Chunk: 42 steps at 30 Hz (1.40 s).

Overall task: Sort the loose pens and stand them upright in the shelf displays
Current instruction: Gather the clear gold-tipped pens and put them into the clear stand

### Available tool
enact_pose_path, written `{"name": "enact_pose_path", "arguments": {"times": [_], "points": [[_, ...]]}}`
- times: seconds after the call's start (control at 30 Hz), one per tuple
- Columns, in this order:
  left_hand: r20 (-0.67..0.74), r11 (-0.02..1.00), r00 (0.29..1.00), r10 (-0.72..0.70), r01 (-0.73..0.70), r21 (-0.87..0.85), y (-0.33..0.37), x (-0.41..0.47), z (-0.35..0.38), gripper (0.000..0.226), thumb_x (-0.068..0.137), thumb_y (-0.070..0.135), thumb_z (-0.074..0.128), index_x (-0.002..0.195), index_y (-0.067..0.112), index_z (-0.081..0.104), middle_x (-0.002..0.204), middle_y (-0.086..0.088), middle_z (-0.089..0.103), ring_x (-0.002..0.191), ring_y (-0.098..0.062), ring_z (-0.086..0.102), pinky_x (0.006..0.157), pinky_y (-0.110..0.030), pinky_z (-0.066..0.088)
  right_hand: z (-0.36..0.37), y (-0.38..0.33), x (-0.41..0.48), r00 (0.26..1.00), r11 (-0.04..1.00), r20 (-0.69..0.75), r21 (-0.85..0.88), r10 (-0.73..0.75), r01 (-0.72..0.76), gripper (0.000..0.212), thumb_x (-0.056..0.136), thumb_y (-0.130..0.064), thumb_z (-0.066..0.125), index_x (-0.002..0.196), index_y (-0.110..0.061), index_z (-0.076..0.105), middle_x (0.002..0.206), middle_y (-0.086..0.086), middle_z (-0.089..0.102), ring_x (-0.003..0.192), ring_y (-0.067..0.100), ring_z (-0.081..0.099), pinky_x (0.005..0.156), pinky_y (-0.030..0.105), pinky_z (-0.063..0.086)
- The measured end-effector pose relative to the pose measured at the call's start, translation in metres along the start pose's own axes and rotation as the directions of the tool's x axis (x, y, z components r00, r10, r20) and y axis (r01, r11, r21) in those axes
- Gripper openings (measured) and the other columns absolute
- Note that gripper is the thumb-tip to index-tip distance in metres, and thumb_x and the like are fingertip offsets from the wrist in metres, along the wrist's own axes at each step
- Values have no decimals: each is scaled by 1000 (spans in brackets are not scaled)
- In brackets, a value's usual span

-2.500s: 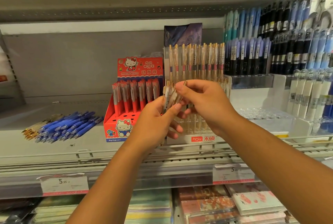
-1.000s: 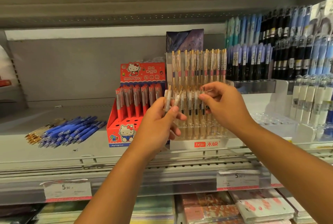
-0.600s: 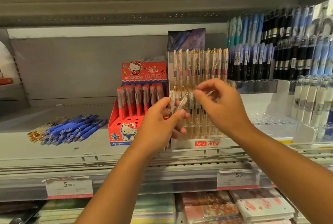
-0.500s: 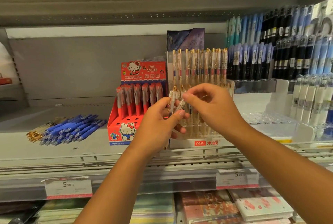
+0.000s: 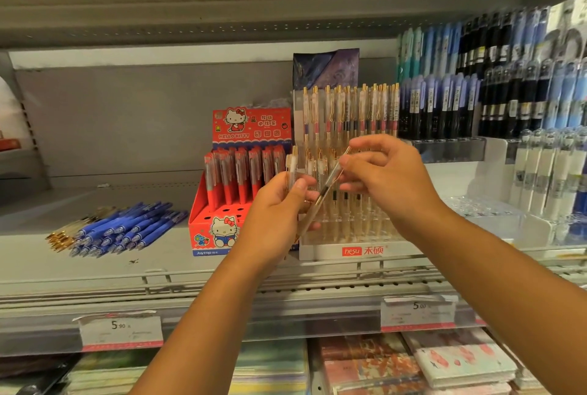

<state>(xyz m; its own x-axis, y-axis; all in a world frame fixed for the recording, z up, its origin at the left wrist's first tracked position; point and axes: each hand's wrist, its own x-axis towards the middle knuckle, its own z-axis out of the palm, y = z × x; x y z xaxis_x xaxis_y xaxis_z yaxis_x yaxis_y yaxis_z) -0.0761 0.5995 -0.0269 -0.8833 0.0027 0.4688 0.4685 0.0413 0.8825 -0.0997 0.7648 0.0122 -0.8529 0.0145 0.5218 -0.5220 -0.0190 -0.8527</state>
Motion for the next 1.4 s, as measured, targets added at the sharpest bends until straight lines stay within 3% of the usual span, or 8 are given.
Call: {"name": "enact_pose_path", "arguments": {"times": [0.23,0.37,0.5,0.67,0.9,1.13,1.3,1.4], "points": [[1,998,1000,14,-14,63,1,-1,-2,20,106,21,41,108,20,61,80,5,71,64,-13,58,58,-28,49,-28,-13,16,994,994,-98,87,-55,63,15,87,0,68,100,-9,68,89,8,72,75,18,74,62,28,59],[23,995,999,24,-26,93,2,-2,-2,16,106,25,41,110,24,56,72,5,68,51,-10,40,48,-24,36,-42,-12,28,977,992,-169,-18,-129,127,16,88,-3,68,98,-15,68,90,6,70,73,11,72,62,29,60],[8,998,1000,27,-28,54,4,-1,-3,4,105,29,42,108,27,42,70,6,65,49,-9,38,45,-21,36,-51,-6,35,961,978,-201,-125,-190,167,17,88,-6,69,101,-16,69,90,7,70,76,12,70,62,32,61],[-34,999,999,23,-21,48,4,-2,-2,11,104,30,45,98,21,42,70,5,62,49,-10,39,43,-22,36,-56,1,36,954,947,-149,-231,-259,221,18,90,-6,68,100,-21,69,93,6,70,82,15,70,59,25,59],[-34,992,999,25,-21,124,3,-3,-2,17,102,26,51,94,14,60,75,2,66,69,-15,61,69,-35,54,-52,13,32,972,905,47,-358,-228,230,18,89,-4,68,98,-19,69,86,5,70,77,20,69,64,36,62],[-52,975,990,131,-119,185,5,-5,-2,13,95,26,62,99,26,75,94,-4,72,87,-18,64,78,-25,54,-50,22,31,966,855,125,-451,-225,257,14,90,-14,68,99,-23,66,85,0,67,76,20,66,72,41,61],[-80,969,985,156,-137,205,7,-6,-2,16,91,20,68,102,31,73,94,10,75,89,-8,69,76,-20,57,-53,21,29,960,819,123,-502,-250,278,14,90,-19,69,99,-29,67,84,-6,68,72,12,64,68,32,60],[-127,977,978,165,-144,159,8,-7,-1,17,88,17,71,97,31,73,91,8,75,86,-9,70,70,-20,57,-54,19,25,941,758,107,-567,-320,322,18,89,-23,71,103,-32,65,93,-9,65,78,4,61,71,13,52]]}}
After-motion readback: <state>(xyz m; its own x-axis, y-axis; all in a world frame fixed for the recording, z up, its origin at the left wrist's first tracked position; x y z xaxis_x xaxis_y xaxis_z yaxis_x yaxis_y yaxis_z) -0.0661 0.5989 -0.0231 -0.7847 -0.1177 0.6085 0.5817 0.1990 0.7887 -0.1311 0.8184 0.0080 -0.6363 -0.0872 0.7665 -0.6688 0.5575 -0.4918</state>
